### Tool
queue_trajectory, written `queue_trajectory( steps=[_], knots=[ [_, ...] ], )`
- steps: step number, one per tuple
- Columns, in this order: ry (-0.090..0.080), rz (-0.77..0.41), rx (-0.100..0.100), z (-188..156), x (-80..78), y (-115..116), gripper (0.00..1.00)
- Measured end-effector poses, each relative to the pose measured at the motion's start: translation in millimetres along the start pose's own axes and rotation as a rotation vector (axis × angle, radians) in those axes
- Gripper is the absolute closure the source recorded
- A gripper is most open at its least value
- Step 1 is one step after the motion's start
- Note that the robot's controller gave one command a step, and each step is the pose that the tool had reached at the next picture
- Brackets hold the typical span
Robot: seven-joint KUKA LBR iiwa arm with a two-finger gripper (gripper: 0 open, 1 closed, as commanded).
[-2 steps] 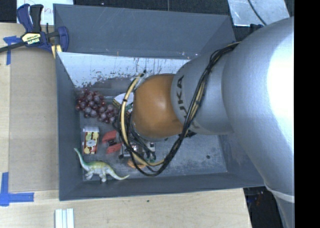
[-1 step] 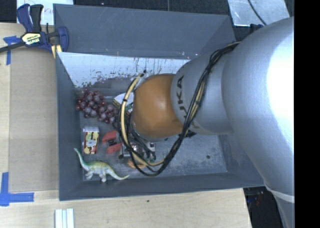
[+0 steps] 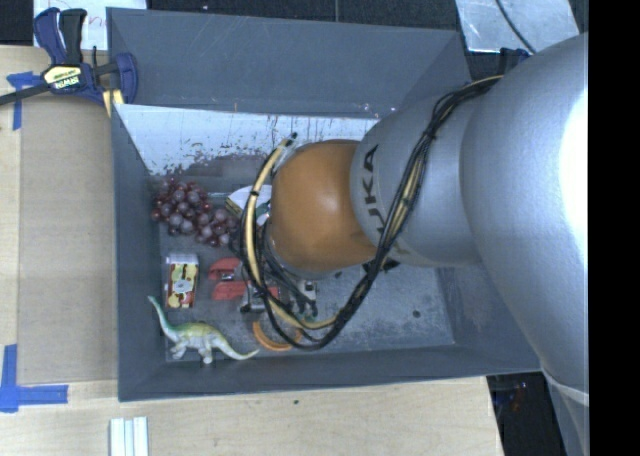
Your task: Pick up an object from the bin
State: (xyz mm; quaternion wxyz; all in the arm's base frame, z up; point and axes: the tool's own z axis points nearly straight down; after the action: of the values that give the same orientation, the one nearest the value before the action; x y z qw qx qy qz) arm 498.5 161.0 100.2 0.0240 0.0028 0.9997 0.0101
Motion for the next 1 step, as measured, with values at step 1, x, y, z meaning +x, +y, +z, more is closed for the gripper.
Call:
queue_trajectory(
  steps=[1],
  knots=[
    [0.006, 0.001, 0.002, -28.0, 0.4, -0.4, 1.00]
  ],
)
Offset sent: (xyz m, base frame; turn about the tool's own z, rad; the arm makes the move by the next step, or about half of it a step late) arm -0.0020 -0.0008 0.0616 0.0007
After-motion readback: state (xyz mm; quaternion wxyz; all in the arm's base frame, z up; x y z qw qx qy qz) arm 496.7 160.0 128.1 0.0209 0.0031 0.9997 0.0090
